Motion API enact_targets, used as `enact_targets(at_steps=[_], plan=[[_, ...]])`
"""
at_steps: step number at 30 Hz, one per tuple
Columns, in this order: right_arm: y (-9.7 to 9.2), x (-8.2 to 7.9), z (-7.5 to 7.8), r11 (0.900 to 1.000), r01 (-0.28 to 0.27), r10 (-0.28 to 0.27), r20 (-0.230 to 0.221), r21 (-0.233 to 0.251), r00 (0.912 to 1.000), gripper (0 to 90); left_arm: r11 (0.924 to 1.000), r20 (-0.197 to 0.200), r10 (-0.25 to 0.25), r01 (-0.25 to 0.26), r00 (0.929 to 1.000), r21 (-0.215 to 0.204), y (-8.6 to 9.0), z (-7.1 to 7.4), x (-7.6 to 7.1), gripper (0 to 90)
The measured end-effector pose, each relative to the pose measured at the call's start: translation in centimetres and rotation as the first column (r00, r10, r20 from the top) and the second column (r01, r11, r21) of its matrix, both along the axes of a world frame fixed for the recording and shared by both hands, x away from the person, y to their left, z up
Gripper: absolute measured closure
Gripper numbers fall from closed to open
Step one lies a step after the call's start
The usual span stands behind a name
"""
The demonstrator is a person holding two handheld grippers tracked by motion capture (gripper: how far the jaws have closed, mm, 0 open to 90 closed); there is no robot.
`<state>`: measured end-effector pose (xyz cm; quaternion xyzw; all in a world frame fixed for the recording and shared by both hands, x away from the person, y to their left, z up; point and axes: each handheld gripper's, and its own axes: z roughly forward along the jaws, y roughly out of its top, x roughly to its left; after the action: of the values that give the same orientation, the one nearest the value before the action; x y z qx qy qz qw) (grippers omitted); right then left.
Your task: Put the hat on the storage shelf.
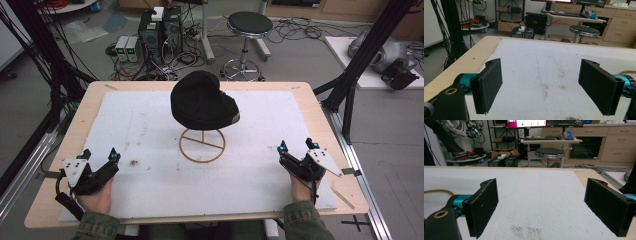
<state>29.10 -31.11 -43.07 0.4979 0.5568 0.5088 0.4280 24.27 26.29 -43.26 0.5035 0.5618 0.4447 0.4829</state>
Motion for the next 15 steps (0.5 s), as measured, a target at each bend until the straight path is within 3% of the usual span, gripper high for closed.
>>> enact_targets(at_steps=[15], plan=[[-0.18,-0.05,0.02,0.9999,0.003,-0.003,0.002,0.015,1.0000,11.4,0.9999,-0.009,-0.009,0.009,0.9999,0.009,-0.19,-0.12,0.15,19.7]])
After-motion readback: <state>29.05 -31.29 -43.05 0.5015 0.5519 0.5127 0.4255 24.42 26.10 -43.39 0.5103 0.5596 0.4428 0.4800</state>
